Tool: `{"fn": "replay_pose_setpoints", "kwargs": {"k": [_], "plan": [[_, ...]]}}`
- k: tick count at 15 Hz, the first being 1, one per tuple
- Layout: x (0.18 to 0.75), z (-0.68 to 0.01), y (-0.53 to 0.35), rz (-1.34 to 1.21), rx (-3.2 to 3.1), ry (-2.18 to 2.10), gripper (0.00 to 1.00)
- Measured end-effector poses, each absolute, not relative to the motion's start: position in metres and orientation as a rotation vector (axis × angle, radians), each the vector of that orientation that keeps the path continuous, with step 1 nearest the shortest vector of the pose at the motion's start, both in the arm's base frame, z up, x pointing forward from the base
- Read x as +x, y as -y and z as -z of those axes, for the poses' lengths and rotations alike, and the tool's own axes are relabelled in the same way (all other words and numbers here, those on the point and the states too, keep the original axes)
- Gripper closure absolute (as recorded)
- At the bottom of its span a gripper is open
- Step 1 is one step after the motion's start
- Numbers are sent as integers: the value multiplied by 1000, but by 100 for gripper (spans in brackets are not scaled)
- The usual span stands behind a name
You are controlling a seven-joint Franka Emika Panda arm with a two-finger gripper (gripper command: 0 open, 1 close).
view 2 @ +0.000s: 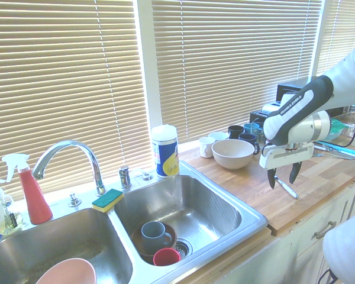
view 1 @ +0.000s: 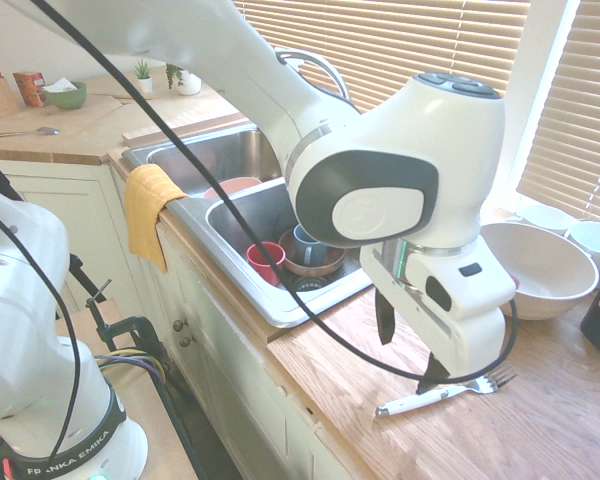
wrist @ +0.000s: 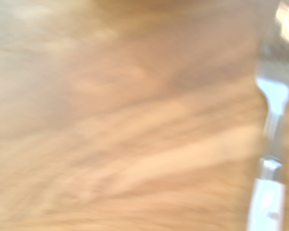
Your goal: Put the fork into the sink
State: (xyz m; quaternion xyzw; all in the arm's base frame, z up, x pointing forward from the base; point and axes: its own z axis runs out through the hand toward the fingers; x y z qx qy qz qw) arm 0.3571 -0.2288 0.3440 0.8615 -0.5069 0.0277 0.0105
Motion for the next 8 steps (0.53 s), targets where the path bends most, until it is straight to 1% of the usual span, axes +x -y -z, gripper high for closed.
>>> {"fn": "replay_pose_setpoints", "kwargs": {"k": [4,5,8], "plan": [[344,-324,251,-87,2662,1624,0],[344,-319,253,-83,2660,1625,100],[346,-313,253,-91,2662,1617,100]]}}
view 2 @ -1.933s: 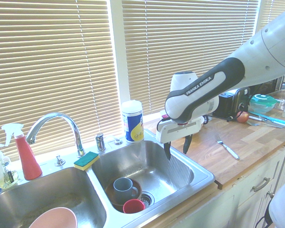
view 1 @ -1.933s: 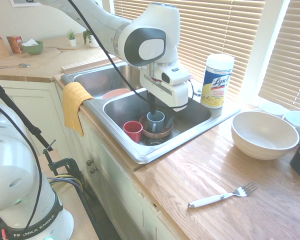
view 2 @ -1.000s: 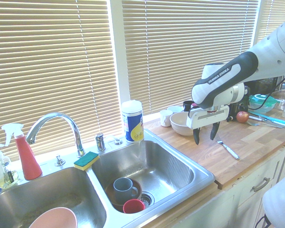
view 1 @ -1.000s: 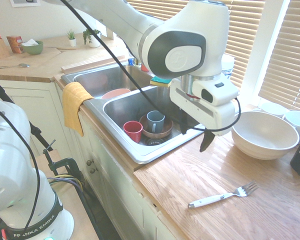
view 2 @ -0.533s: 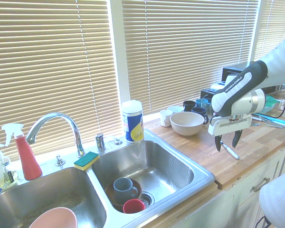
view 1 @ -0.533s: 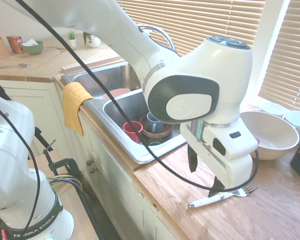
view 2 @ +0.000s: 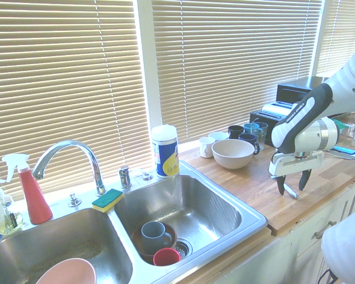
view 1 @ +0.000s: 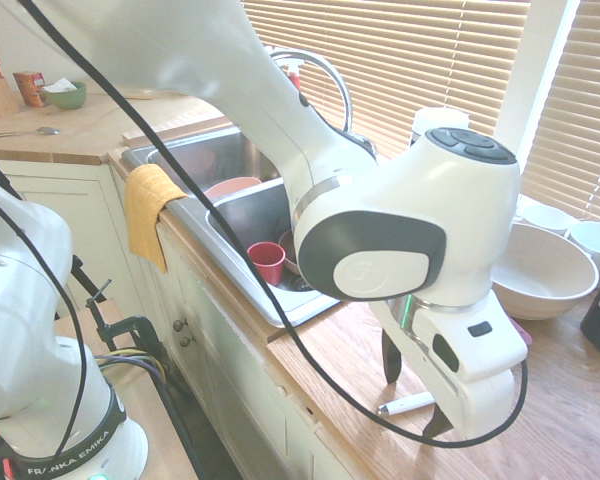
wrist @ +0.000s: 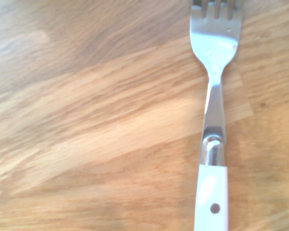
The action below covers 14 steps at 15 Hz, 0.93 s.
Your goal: Put the fork into the sink
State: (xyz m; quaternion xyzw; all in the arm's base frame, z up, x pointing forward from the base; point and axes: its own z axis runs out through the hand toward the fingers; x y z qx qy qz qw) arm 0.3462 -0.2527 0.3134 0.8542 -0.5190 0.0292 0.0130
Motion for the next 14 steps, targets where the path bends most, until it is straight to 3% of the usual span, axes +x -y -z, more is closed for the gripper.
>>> {"fn": "replay_pose_setpoints", "kwargs": {"k": [14], "plan": [[352,-314,247,-101,2676,1595,100]]}}
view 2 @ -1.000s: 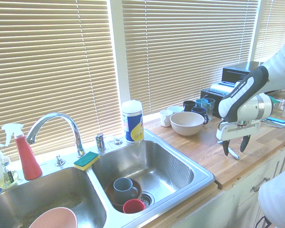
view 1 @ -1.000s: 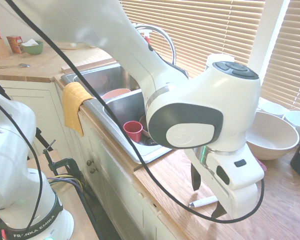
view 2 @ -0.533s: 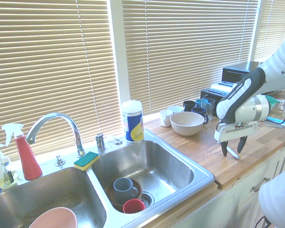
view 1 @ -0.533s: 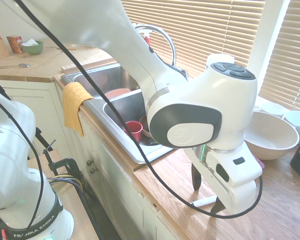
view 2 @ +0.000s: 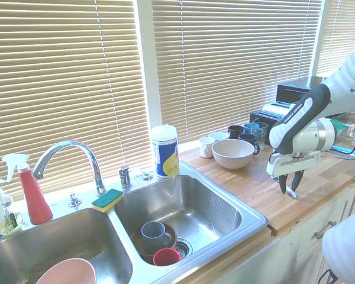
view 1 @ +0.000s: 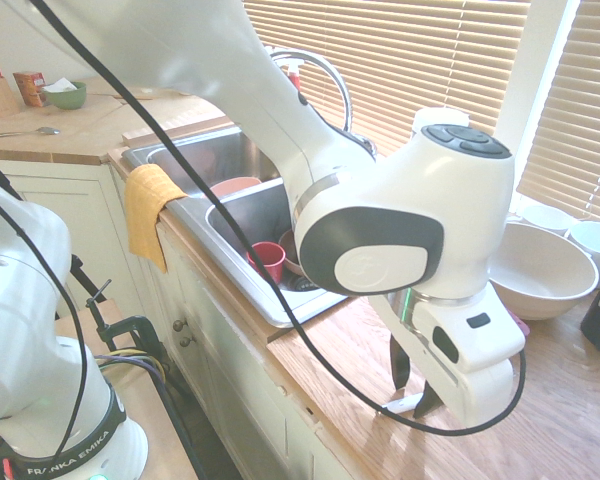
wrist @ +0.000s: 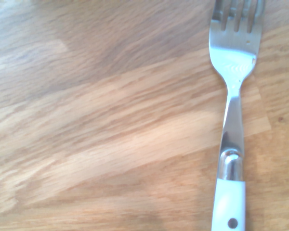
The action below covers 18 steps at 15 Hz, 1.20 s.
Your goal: Put the fork into the sink
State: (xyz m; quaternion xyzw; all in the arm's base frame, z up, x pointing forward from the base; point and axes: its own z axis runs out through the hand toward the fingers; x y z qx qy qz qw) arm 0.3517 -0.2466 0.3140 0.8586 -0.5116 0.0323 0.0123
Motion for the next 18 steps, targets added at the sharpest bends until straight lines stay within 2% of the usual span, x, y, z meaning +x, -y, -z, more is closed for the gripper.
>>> {"fn": "replay_pose_setpoints", "kwargs": {"k": [8,11,15,18], "plan": [[351,-317,248,-94,2677,1636,100],[358,-364,238,-129,2735,1602,100],[387,-440,151,-257,2872,1401,100],[422,-438,60,-270,2936,1210,100]]}}
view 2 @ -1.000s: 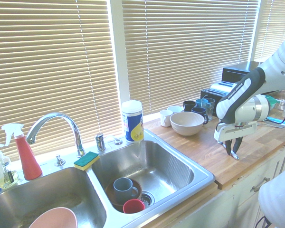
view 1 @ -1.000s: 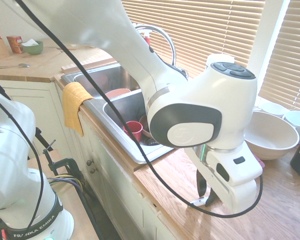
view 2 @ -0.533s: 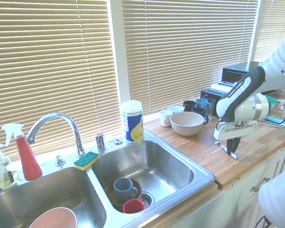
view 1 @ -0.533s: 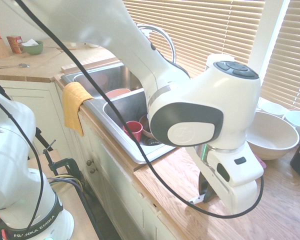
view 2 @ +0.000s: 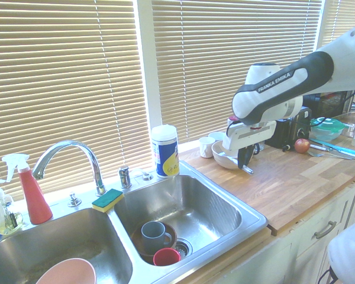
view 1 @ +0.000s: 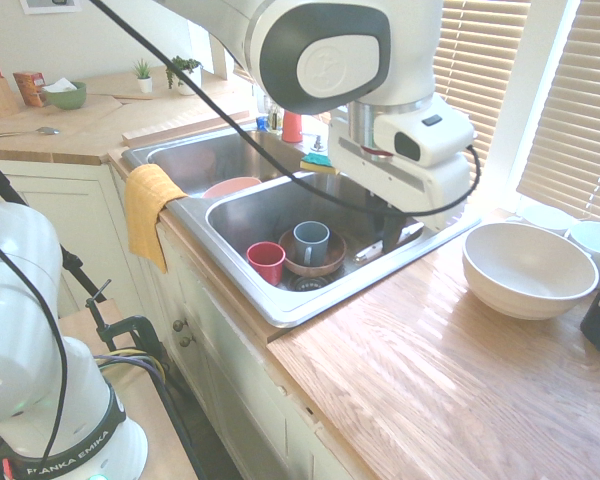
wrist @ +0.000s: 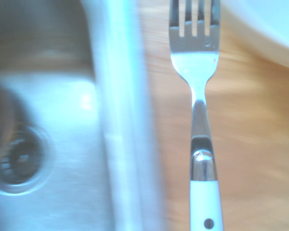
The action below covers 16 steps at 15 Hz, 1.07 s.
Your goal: Put the fork into the sink
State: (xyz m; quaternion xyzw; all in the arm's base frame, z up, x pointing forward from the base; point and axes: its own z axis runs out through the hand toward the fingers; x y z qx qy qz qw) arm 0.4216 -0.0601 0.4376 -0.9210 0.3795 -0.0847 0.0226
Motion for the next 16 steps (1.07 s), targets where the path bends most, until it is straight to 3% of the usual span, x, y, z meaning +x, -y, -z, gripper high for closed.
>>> {"fn": "replay_pose_setpoints", "kwargs": {"k": [7,16], "plan": [[510,-359,-81,253,-2991,-957,100],[539,-235,-112,157,-2986,-993,100]]}}
